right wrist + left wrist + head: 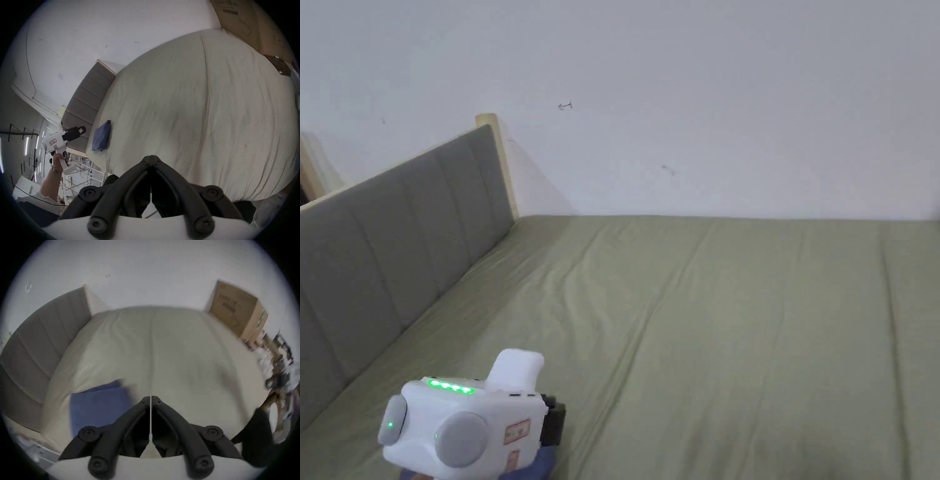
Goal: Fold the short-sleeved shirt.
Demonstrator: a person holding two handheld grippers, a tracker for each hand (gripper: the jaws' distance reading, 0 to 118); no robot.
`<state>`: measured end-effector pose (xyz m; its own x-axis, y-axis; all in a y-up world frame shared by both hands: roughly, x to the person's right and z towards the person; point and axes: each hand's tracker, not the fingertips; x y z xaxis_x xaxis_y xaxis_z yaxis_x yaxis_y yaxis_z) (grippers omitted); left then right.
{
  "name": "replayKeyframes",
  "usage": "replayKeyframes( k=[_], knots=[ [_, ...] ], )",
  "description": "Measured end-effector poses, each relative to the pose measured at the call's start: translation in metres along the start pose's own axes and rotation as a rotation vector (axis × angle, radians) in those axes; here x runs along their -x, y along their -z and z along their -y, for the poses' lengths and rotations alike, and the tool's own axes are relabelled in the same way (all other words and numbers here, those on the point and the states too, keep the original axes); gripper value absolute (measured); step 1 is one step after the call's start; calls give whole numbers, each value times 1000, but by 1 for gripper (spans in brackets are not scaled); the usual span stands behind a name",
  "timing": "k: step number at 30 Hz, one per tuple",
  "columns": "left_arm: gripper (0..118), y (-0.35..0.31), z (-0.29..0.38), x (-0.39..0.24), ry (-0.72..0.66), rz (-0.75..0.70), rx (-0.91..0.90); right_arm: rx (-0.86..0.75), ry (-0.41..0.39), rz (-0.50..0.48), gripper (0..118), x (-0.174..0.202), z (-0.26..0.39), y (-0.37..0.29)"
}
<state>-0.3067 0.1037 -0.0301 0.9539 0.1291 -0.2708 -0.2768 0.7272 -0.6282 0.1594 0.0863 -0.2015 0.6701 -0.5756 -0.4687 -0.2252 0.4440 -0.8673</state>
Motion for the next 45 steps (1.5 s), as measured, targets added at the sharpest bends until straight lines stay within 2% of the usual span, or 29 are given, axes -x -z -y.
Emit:
replayKeyframes(
  k=[2, 5, 7, 9, 13, 20, 23, 26, 27, 28, 30, 31, 41, 45],
  knots=[
    [1, -14, -11, -31, -72, 62, -142, -60, -35, -18, 0, 10, -7, -13],
    [1, -34, -30, -76, -86, 126, -288, -225, -115, 18, 0, 30, -17, -37],
    [1, -45, -39, -101, -48, 108, -362, -335, -170, 49, 0, 44, -23, -53],
    [1, -56, -46, -126, 3, 13, -452, -483, -229, 90, 0, 60, -28, -69],
    [1, -74, -45, -159, 36, -34, -634, -703, -345, 166, 0, 81, -32, -87],
    [1, -80, -35, -194, 122, -133, -756, -955, -455, 408, 0, 94, -24, -84],
    [2, -79, -32, -198, 131, -147, -786, -977, -451, 446, 0, 93, -23, -80],
    [7, -79, -34, -199, 108, -136, -799, -991, -445, 491, 10, 92, -23, -76],
    [24, -79, -35, -196, 86, -106, -796, -990, -436, 492, 40, 90, -23, -76],
    [47, -77, -37, -195, 69, -92, -788, -990, -425, 491, 69, 88, -23, -75],
    [112, -73, -39, -192, 36, -109, -764, -992, -410, 508, 110, 87, -25, -74],
    [118, -74, -34, -191, 34, -120, -804, -992, -411, 517, 118, 87, -25, -74],
    [118, -70, -31, -191, 15, -182, -756, -979, -423, 545, 118, 85, -31, -77],
    [118, -71, -31, -194, 52, -208, -775, -967, -436, 547, 118, 86, -31, -76]
  ],
)
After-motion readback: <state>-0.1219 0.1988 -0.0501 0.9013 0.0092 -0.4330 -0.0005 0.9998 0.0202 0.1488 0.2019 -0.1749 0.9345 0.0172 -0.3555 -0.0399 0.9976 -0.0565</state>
